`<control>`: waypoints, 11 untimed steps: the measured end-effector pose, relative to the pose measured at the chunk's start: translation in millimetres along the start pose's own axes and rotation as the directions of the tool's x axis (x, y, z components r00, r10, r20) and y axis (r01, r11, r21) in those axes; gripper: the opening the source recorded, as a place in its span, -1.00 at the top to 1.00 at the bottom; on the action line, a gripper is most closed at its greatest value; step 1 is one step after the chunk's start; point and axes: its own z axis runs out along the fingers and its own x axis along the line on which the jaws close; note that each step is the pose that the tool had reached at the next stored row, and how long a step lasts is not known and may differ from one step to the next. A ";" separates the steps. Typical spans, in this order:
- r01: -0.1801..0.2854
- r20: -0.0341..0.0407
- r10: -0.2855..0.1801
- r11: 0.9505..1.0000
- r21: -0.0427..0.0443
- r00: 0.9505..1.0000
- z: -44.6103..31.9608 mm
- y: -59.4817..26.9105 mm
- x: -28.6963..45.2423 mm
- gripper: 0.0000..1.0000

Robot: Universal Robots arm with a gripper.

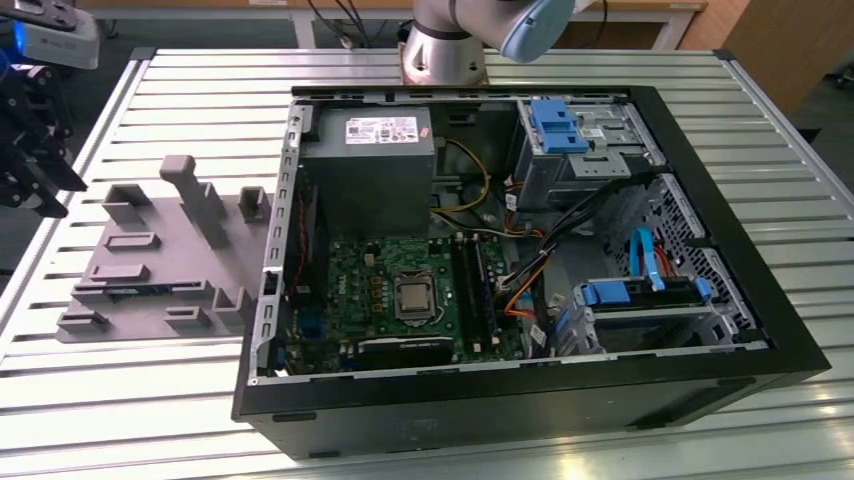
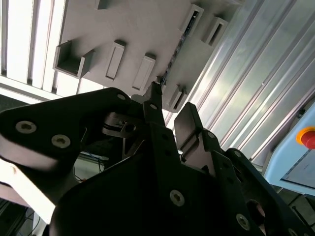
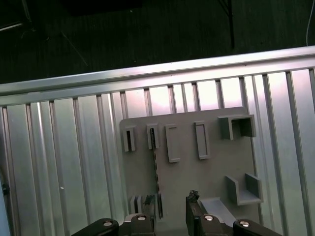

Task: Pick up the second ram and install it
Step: 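Pick up the second ram and move it above second insertion slot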

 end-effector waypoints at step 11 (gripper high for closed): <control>-0.002 0.001 0.002 1.000 0.000 1.000 19.3 -0.7 4.9 0.24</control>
